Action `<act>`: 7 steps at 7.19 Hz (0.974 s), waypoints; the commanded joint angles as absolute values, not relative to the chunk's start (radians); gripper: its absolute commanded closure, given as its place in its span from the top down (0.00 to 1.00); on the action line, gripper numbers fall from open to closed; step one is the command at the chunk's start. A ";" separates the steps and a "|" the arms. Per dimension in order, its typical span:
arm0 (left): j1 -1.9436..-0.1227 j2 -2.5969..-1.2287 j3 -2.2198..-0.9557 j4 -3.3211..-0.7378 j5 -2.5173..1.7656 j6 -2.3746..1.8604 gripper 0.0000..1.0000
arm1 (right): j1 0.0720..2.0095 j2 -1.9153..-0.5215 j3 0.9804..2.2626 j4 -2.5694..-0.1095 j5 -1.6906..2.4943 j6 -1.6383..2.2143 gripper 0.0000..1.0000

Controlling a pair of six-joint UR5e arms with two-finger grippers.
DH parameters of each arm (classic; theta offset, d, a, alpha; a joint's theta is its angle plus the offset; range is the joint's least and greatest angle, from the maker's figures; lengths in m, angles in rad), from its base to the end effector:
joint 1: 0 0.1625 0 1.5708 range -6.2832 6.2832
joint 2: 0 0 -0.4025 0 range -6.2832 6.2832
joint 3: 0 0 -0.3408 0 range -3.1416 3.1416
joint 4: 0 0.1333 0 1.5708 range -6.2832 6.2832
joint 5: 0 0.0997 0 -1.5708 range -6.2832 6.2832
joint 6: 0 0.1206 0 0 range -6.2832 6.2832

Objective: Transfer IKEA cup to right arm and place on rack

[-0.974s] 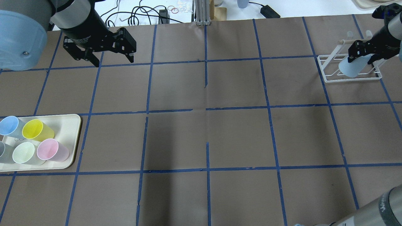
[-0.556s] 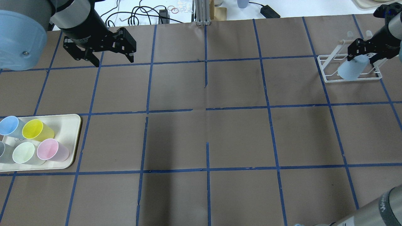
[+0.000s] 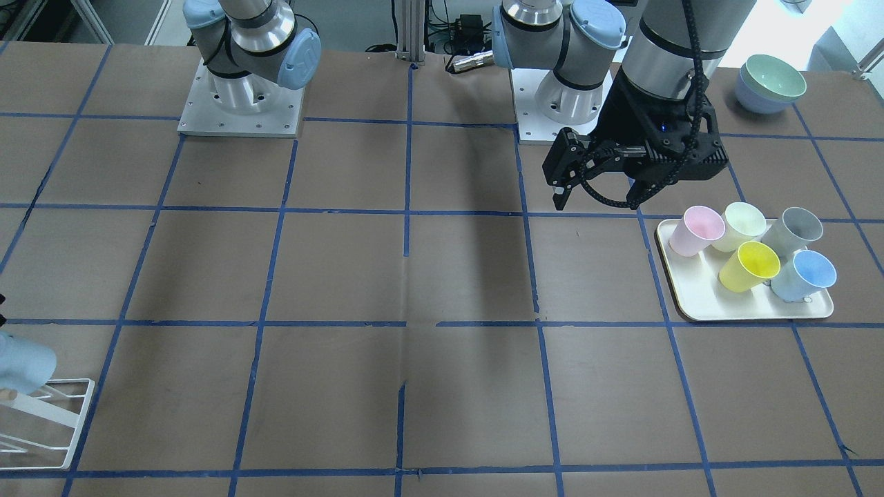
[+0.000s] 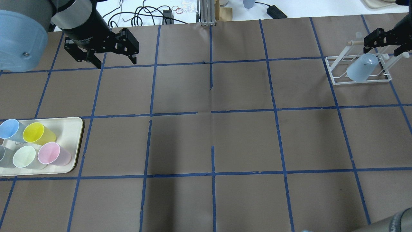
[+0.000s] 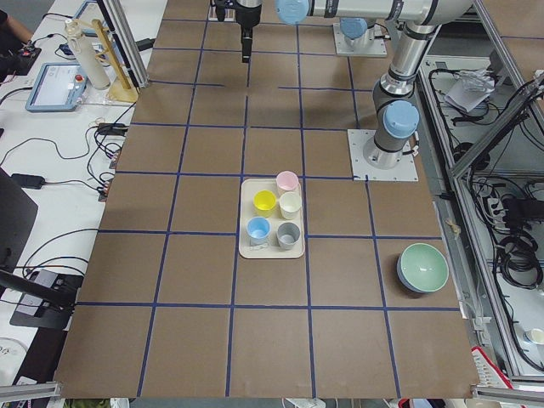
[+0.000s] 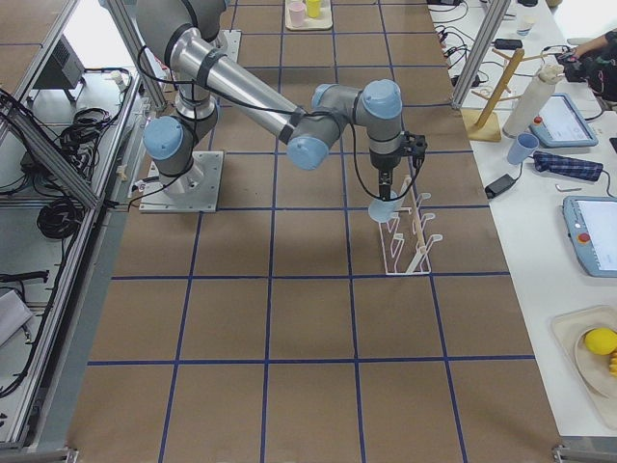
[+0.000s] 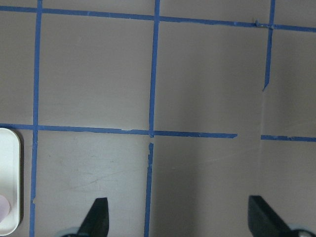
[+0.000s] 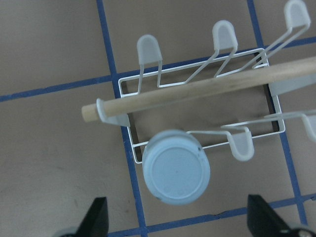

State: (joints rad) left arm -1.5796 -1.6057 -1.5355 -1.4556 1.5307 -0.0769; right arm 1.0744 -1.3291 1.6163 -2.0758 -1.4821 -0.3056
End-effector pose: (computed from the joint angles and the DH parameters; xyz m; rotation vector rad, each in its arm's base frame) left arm -0.1422 -0.4665 0.4567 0.1017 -3.0900 0.1761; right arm -0.1337 -0.5491 0.3610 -0.2818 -3.1036 0.3677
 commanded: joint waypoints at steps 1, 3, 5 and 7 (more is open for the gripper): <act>-1.578 -1.603 -1.536 -1.457 1.532 -0.077 1.00 | 1.089 -1.478 1.618 -1.862 -1.486 -0.304 1.00; -1.578 -1.603 -1.536 -1.463 1.535 -0.077 1.00 | 1.196 -1.547 1.617 -1.769 -1.505 -0.196 1.00; -1.578 -1.608 -1.537 -1.468 1.537 -0.077 1.00 | 1.381 -1.618 1.624 -1.654 -1.555 0.001 1.00; -1.577 -1.611 -1.536 -1.468 1.539 -0.077 1.00 | 1.514 -1.685 1.634 -1.586 -1.551 0.031 1.00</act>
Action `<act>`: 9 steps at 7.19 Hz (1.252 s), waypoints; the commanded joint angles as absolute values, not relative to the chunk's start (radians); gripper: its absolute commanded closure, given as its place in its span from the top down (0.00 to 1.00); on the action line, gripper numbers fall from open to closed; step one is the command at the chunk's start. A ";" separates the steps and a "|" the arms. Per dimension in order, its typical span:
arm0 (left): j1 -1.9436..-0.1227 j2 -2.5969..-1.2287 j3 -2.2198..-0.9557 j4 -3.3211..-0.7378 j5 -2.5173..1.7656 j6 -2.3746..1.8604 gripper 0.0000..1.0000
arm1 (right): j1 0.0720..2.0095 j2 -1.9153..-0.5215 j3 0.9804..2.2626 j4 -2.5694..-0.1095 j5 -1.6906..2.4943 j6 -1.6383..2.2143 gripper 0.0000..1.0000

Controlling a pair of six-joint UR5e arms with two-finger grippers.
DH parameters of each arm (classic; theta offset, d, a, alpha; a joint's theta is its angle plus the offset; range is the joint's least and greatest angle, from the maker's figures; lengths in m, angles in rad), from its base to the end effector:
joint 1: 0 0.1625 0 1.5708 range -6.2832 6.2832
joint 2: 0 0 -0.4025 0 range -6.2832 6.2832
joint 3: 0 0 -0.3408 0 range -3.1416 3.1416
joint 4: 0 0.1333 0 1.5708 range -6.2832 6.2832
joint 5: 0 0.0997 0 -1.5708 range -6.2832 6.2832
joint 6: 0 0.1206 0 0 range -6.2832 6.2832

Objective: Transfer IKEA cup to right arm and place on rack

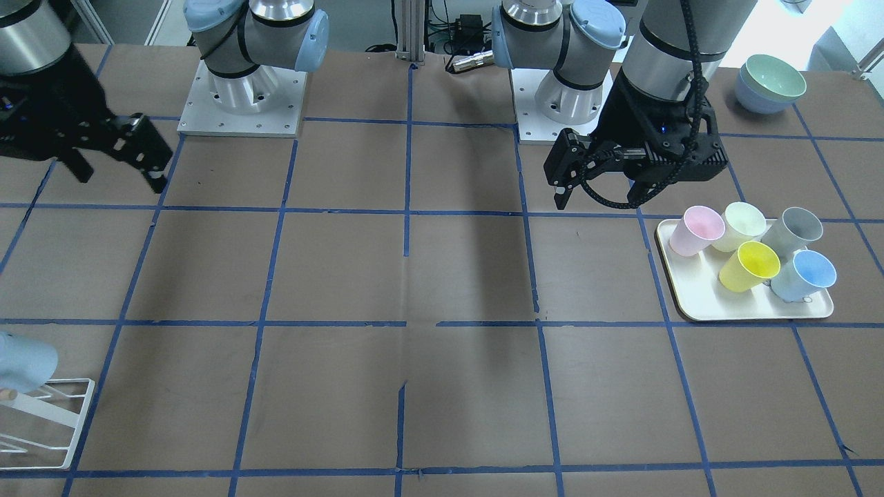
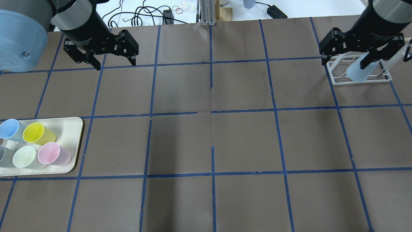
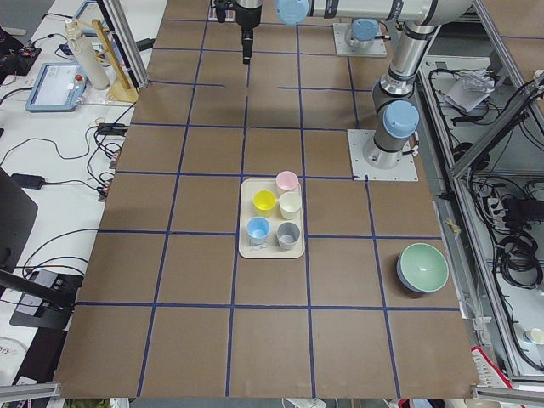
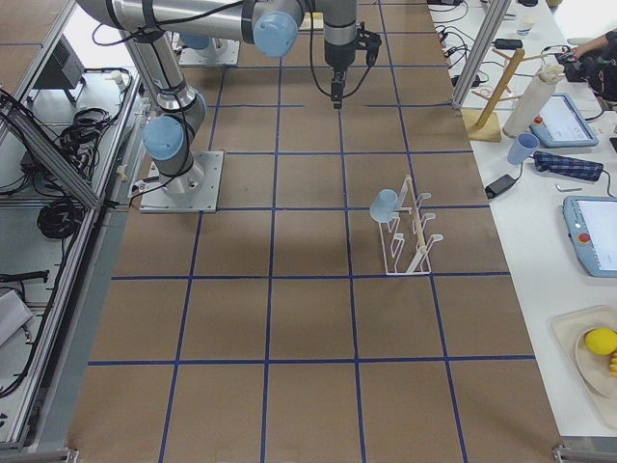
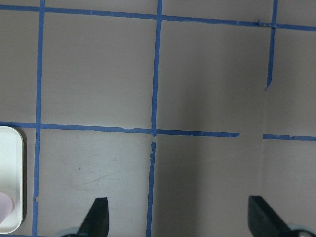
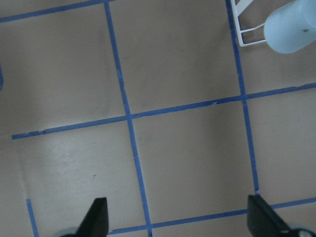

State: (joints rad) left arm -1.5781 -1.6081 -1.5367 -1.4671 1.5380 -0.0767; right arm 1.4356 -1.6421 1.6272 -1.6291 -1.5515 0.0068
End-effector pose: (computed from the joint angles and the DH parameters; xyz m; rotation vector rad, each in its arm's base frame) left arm -0.1407 -0.4661 0.4537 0.1050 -3.0991 0.1537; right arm 0.0777 -0.4348 0.4561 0.2206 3.1171 -0.1161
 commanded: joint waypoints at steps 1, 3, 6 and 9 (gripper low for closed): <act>-1.577 -1.612 -1.536 -1.467 1.539 -0.077 1.00 | 1.522 -1.718 1.658 -1.566 -1.540 0.029 1.00; -1.577 -1.612 -1.536 -1.465 1.539 -0.077 1.00 | 1.523 -1.746 1.699 -1.569 -1.540 0.047 1.00; -1.577 -1.612 -1.536 -1.462 1.537 -0.077 1.00 | 1.566 -1.740 1.706 -1.594 -1.539 0.109 1.00; -1.577 -1.612 -1.536 -1.460 1.539 -0.077 1.00 | 1.577 -1.740 1.704 -1.595 -1.542 0.106 1.00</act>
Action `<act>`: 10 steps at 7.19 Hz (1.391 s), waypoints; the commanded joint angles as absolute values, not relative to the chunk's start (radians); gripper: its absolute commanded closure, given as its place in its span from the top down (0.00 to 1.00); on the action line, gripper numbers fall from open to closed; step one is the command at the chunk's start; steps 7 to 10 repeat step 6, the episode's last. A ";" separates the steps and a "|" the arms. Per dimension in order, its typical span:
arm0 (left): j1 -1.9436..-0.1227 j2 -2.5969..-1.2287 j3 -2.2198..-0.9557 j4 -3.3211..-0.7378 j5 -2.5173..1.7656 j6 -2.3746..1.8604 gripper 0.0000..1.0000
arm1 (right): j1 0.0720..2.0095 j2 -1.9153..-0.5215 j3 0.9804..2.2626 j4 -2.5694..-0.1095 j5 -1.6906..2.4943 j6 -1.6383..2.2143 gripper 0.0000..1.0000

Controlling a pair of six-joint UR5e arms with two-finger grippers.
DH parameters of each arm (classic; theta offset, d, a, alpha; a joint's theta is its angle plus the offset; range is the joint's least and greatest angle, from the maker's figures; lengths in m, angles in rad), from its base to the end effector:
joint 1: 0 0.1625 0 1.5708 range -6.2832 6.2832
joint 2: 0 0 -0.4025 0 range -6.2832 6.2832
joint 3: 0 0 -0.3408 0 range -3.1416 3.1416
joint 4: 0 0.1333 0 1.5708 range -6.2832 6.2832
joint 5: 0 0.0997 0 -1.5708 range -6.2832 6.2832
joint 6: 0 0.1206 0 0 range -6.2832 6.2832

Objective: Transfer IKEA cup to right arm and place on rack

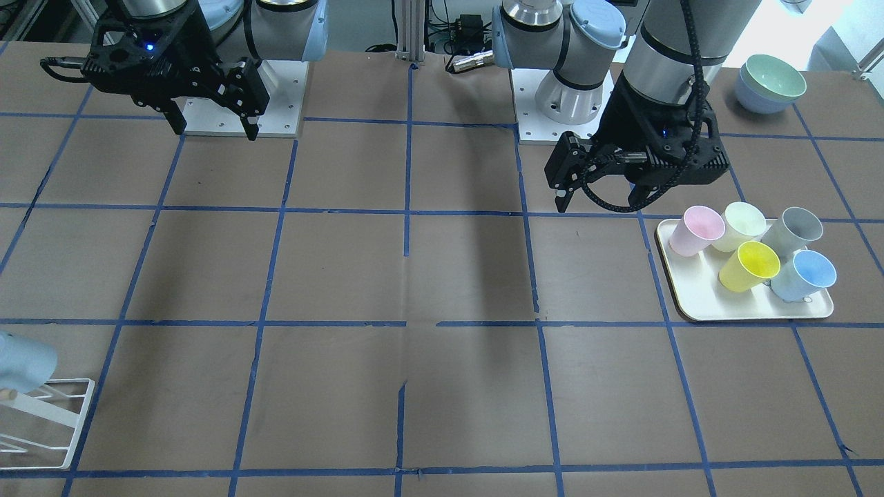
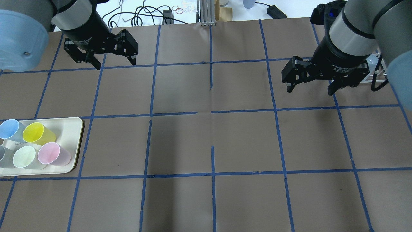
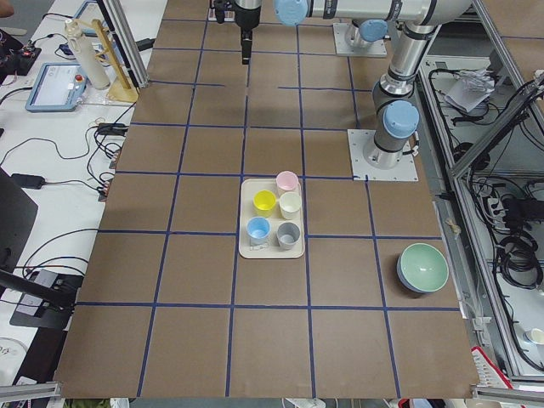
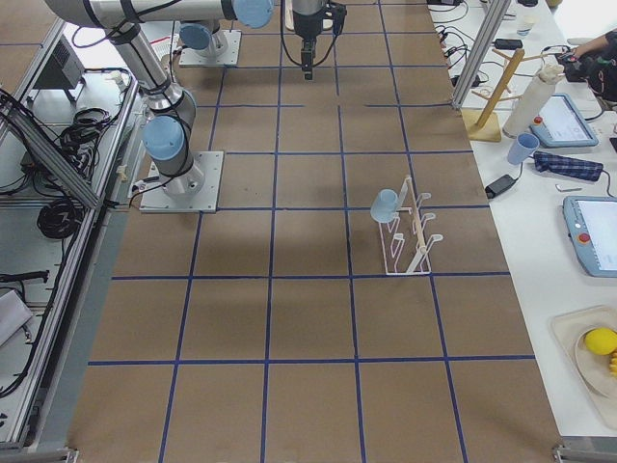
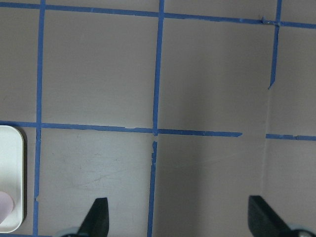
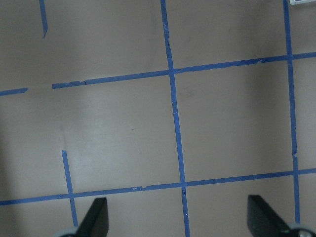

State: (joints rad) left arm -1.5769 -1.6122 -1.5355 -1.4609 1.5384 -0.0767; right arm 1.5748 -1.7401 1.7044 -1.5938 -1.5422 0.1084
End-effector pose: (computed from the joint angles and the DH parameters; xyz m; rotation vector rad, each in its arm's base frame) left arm -0.1401 -0.4683 0.4530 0.1068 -3.0991 0.1588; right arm 0.1383 -0.3788 0.4569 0.1609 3.1043 -0.0886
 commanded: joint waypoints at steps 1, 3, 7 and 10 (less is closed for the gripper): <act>-1.577 -1.612 -1.536 -1.460 1.539 -0.077 1.00 | 1.577 -1.740 1.703 -1.595 -1.551 0.101 1.00; -1.577 -1.612 -1.536 -1.460 1.539 -0.077 1.00 | 1.556 -1.738 1.703 -1.594 -1.559 0.087 1.00; -1.577 -1.612 -1.536 -1.460 1.539 -0.077 1.00 | 1.523 -1.740 1.704 -1.586 -1.600 0.086 1.00; -1.577 -1.612 -1.536 -1.460 1.539 -0.077 1.00 | 1.523 -1.740 1.704 -1.586 -1.600 0.086 1.00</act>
